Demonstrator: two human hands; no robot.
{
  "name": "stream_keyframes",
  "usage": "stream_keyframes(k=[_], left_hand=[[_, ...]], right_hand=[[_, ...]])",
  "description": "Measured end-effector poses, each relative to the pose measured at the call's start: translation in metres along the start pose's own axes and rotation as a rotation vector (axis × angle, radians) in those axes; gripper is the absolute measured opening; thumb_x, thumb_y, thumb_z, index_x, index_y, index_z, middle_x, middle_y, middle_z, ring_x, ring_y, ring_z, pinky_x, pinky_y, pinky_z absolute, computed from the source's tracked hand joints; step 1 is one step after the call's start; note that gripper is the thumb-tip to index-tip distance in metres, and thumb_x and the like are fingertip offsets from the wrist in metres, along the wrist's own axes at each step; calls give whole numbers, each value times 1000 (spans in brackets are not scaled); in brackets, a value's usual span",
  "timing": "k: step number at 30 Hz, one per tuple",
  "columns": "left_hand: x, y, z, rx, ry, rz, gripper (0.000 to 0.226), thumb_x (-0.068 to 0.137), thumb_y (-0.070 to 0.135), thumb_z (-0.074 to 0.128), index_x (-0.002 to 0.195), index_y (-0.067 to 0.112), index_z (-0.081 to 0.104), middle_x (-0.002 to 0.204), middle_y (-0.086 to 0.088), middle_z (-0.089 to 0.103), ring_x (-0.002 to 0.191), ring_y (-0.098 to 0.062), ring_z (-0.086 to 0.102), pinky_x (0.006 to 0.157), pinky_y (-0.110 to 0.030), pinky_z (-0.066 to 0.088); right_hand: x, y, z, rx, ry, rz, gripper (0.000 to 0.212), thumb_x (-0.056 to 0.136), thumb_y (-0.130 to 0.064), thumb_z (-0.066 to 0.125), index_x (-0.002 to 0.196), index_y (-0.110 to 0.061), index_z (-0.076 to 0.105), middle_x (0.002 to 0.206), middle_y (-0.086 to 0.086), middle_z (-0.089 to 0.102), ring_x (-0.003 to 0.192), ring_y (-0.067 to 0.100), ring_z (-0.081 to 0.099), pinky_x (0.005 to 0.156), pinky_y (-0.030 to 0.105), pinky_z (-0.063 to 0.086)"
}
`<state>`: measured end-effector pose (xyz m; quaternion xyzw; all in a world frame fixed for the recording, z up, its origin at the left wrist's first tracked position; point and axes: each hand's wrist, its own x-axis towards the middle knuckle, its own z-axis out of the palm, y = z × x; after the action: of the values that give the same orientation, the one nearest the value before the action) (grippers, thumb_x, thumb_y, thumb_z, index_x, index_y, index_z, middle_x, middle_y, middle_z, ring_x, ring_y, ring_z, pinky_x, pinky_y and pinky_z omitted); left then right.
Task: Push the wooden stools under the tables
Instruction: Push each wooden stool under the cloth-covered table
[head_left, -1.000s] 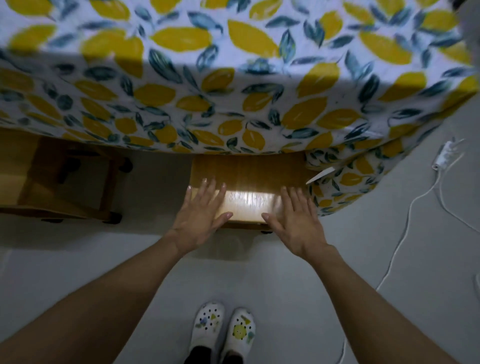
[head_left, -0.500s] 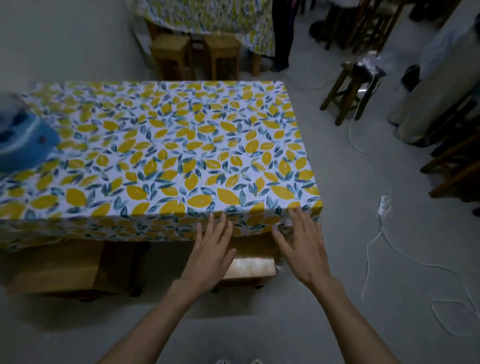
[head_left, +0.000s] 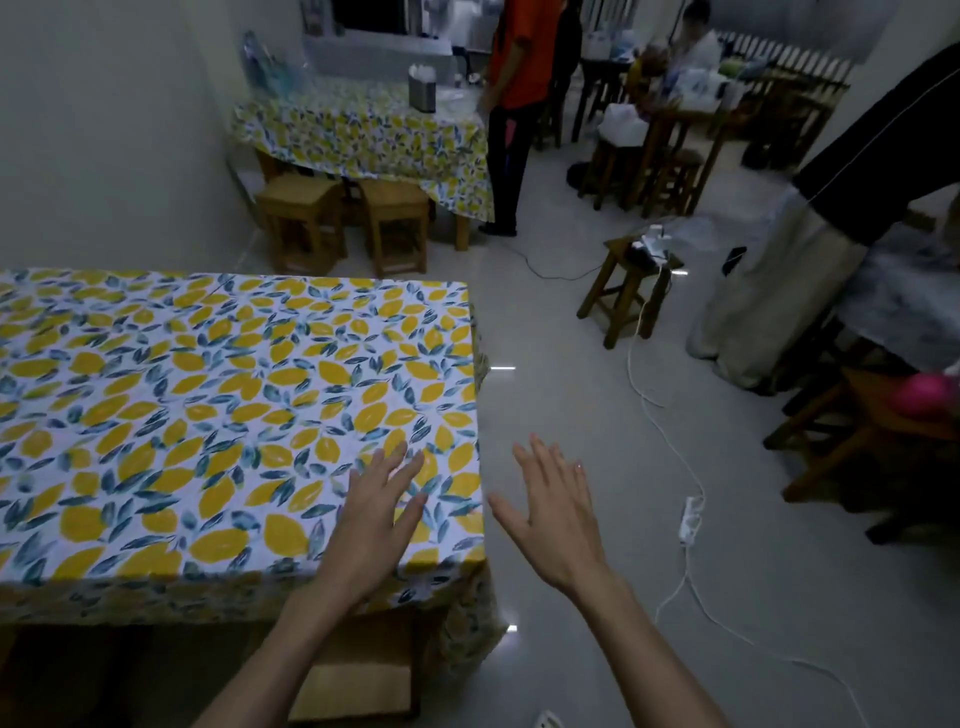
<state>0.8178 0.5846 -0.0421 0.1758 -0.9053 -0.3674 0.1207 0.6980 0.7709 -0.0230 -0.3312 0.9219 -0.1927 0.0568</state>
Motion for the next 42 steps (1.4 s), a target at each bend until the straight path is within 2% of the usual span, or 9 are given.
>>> stream_keyframes(k=[4,7,11,18,23,27,31,36,42], left_hand=[[52,57,43,-141,106,-182,49,96,38,46,143,33,34,148,21,16,145,-10,9,120,-44,7],[90,80,68,-139,149,-232,50,96,38,46,144,32,33,151,19,18,145,-10,10,119,-42,9],[150,93,78,-136,200,-284,50,96,38,46,143,33,33,154,13,23,144,-11,15,117,-40,20],[293,82,84,-246,368,-270,40,95,36,48,135,36,47,143,19,40,131,0,37,106,-32,38],[416,66,81,-269,448,-317,39,95,33,50,133,37,47,143,18,41,131,-1,37,108,-33,37],[506,57,70,-227,446,-326,41,95,30,49,136,31,46,142,18,38,124,7,34,93,0,30],[584,41,55,-205,471,-362,41,96,30,49,136,29,46,137,21,38,127,1,35,106,-31,38],[685,2,47,-134,585,-402,39,95,22,52,134,22,49,135,17,42,125,1,37,98,-8,23],[791,-34,29,-98,780,-573,40,93,19,55,133,17,51,135,11,44,124,-1,38,96,3,15]], right_hand=[[51,61,-41,5,-34,-56,85,80,-70,14,152,-24,17,163,-2,5,149,18,-1,118,34,-8],[98,96,-60,23,-56,-93,77,88,-65,27,151,-23,20,162,1,10,149,19,2,118,33,-6],[169,121,-73,77,-53,-132,87,79,-71,15,151,-24,21,162,-1,10,149,18,3,119,33,-3],[333,157,-85,54,-156,-249,74,91,-68,29,152,-33,8,162,-5,-13,148,17,-11,120,38,-6],[464,167,-108,15,-155,-279,72,95,-62,32,153,-28,7,163,-2,-7,149,16,-10,119,35,-7],[565,167,-123,-10,-147,-330,72,94,-63,30,153,-26,9,163,-1,1,149,17,-3,119,34,-6],[658,165,-120,22,-139,-381,87,78,-73,10,152,-28,14,163,-2,6,149,17,2,118,32,-4],[787,155,-94,21,-199,-515,88,77,-74,9,152,-28,15,162,0,11,149,18,3,118,32,-4],[946,119,-74,-16,-301,-769,69,95,-60,33,152,-26,16,162,0,11,149,19,4,120,36,-1]])
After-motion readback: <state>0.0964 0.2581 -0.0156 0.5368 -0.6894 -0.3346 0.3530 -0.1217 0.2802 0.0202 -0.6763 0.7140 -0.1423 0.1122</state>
